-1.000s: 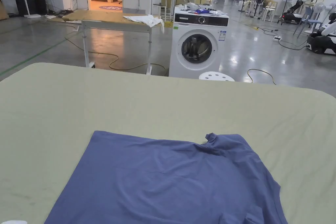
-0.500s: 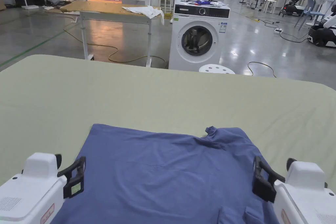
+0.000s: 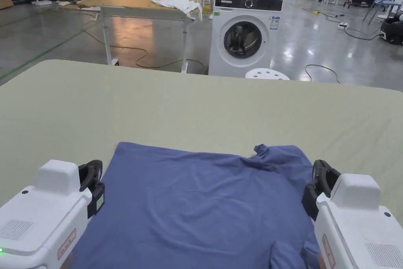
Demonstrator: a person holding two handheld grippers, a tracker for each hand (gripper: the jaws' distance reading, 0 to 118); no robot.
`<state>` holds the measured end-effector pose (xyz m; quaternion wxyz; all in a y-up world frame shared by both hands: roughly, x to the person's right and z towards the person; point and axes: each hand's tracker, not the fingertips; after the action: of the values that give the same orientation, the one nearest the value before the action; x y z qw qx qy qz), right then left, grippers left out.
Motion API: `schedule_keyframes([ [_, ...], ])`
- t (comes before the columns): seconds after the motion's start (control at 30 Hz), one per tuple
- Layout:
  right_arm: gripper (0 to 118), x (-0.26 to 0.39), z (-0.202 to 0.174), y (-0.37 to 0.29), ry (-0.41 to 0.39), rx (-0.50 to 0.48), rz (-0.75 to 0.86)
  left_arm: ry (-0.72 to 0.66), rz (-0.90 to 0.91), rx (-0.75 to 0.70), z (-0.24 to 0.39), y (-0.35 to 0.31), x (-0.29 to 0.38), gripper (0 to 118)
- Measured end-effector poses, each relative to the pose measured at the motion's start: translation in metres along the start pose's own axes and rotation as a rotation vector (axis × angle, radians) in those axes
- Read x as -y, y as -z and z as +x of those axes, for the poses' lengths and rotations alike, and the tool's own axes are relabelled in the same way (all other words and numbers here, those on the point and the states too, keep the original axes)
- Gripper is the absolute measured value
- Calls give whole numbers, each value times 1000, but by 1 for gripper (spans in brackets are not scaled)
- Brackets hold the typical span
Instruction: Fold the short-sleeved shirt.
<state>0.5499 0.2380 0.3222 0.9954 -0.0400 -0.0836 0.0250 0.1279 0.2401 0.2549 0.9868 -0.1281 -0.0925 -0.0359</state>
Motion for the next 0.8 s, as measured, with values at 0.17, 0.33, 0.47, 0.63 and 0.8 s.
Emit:
schedule_keyframes([
  [0.17,0,13,5,1,-19,-14,-59,-39,-290,13,-41,-10,40,0],
  [0.33,0,27,8,1,-35,-18,-117,-88,-539,8,-72,-23,81,3],
  [0.47,0,37,13,0,-49,-19,-173,-186,-664,21,-81,-20,107,39],
  [0.63,0,52,28,-6,-55,-3,-295,-240,-775,11,-75,2,135,63],
  [0.8,35,63,56,-20,-76,6,-483,-139,-780,-52,-56,5,135,49],
])
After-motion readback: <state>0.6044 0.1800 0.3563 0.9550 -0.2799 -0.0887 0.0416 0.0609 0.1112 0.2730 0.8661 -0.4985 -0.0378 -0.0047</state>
